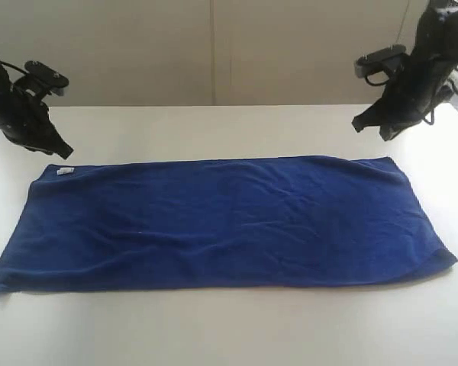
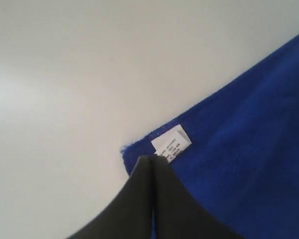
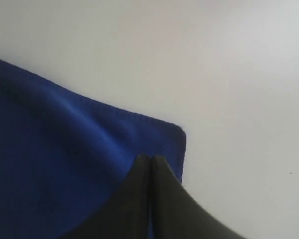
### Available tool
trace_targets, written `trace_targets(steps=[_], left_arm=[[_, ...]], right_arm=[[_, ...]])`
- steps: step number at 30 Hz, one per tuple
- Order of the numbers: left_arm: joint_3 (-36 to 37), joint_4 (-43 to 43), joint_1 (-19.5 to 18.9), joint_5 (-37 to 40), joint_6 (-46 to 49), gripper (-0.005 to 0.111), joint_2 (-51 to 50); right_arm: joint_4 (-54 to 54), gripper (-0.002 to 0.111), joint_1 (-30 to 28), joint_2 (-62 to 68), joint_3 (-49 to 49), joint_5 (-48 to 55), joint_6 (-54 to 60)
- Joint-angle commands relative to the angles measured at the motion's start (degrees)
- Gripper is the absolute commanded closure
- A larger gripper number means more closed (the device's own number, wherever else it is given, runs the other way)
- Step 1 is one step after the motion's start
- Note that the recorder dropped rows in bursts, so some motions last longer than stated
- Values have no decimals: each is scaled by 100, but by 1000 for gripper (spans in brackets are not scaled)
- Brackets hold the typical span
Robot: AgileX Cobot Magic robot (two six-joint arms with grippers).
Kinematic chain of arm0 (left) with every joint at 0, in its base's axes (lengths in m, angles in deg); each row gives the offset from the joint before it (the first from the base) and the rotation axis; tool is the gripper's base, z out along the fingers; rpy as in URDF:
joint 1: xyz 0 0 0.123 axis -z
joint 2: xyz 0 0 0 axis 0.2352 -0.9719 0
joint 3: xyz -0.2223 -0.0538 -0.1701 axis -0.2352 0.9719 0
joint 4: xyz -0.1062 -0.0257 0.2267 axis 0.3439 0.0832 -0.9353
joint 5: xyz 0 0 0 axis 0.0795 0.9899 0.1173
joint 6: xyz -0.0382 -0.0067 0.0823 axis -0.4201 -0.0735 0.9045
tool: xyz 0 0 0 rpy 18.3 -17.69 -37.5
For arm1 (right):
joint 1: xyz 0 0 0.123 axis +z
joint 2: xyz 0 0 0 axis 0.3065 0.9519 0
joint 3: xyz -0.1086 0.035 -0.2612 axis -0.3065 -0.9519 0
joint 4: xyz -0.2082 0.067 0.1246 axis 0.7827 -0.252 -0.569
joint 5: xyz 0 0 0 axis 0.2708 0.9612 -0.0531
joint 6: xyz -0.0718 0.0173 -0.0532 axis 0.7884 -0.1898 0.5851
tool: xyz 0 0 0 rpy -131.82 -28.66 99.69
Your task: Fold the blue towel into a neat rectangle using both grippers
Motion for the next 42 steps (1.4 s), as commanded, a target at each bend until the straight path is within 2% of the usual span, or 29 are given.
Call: trace_targets(steps=[1, 15, 42], left_arm=[[5, -16, 29, -139, -35, 106, -313], [-255, -16, 17, -221, -35, 106, -781], [-254, -16, 17, -393, -35, 106, -781]], right_arm=[[29, 108, -161, 340, -29, -239, 36], [29, 108, -181, 476, -29, -515, 49], [18, 108, -208, 896, -29, -915, 49]])
